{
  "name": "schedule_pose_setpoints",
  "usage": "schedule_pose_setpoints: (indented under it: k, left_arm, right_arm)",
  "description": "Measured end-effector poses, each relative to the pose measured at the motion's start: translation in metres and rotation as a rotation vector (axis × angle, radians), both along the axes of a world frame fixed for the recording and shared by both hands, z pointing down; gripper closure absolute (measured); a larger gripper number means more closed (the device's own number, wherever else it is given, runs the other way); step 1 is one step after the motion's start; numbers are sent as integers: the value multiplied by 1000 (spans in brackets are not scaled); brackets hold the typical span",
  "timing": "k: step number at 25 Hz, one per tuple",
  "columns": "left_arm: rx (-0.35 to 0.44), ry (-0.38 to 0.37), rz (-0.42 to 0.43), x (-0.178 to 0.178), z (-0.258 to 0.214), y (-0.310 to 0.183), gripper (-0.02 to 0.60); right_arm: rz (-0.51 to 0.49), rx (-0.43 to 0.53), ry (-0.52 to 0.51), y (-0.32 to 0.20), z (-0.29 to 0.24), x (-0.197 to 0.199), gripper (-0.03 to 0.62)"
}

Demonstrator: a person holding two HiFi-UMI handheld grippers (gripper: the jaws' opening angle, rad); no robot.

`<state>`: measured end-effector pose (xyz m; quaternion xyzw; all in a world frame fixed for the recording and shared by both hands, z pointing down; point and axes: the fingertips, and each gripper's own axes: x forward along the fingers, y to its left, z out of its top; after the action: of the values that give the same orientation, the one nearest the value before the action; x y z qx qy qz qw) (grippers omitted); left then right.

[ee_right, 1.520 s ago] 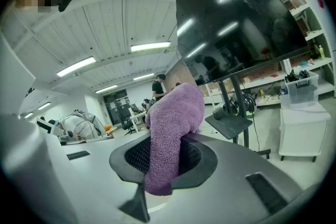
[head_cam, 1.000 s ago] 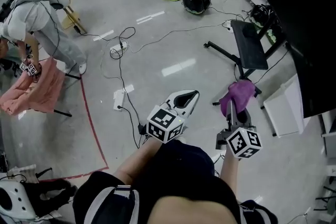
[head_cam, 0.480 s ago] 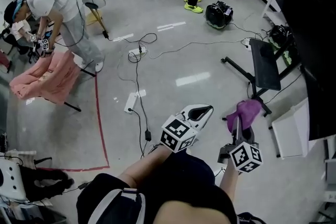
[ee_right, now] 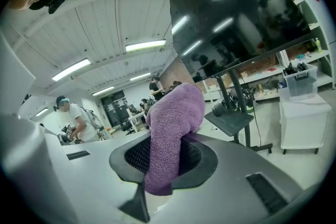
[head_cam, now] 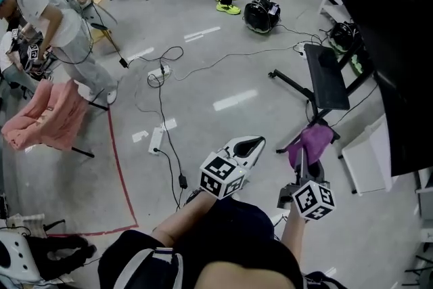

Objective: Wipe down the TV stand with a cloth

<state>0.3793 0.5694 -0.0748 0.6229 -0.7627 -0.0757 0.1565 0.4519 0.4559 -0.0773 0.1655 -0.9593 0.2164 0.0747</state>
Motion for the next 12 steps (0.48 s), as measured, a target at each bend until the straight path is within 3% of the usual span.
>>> schedule_pose_setpoints:
  k: [12]
  left_arm:
    - [-41,43,41,-50,8,-74,575]
  right_arm:
    - [27,-26,22,-66,0,-45,505]
